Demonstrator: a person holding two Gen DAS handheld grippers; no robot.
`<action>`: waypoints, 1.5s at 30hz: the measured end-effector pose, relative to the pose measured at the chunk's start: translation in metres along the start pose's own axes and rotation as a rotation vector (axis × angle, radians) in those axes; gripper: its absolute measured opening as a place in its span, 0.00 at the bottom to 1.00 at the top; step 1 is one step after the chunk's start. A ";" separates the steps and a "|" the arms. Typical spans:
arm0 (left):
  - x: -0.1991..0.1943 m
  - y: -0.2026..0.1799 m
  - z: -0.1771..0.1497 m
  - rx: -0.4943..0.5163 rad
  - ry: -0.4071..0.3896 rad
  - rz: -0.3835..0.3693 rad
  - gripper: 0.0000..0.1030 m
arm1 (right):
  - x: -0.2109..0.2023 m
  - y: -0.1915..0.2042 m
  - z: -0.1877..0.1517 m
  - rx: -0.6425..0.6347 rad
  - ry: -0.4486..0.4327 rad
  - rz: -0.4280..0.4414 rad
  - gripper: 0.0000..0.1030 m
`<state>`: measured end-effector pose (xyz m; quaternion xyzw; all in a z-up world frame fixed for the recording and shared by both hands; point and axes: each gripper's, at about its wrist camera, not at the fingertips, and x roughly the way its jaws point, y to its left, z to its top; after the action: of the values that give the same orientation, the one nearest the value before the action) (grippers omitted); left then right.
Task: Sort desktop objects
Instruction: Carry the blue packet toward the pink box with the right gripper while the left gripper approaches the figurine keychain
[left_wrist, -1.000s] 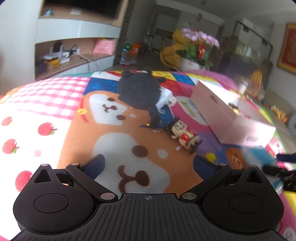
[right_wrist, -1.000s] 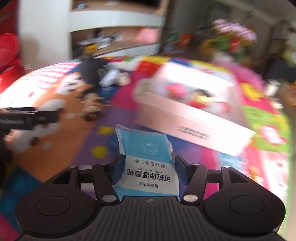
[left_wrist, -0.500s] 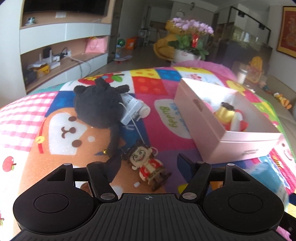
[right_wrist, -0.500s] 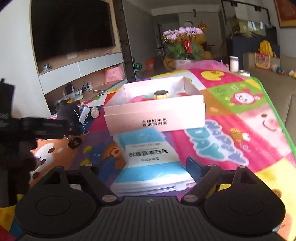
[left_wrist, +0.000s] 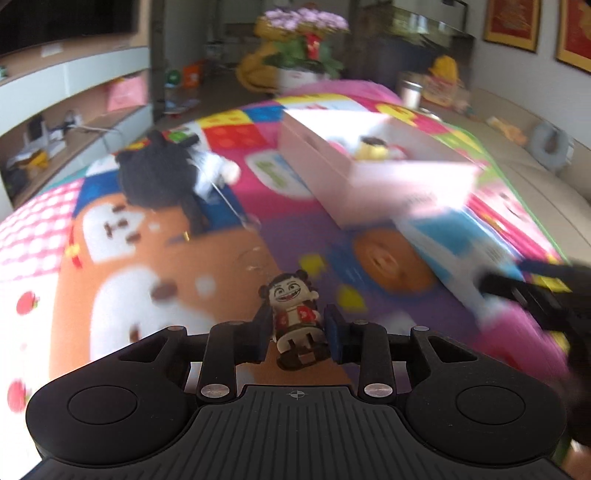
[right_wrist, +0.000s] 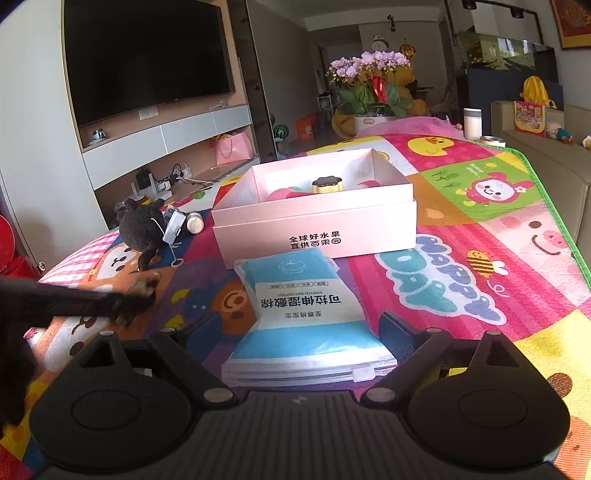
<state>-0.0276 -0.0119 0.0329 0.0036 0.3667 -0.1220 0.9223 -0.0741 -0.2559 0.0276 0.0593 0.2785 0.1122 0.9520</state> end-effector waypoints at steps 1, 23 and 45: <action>-0.006 -0.001 -0.007 -0.004 0.006 -0.009 0.33 | 0.000 0.001 0.000 -0.004 0.000 -0.003 0.90; -0.016 0.005 -0.042 -0.058 -0.024 0.133 1.00 | 0.019 0.007 0.002 -0.038 0.121 -0.077 1.00; -0.018 -0.007 -0.025 -0.061 -0.052 0.032 0.65 | 0.026 0.004 0.002 -0.036 0.180 -0.062 1.00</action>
<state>-0.0585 -0.0120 0.0276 -0.0216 0.3462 -0.0960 0.9330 -0.0527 -0.2455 0.0171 0.0230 0.3628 0.0925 0.9270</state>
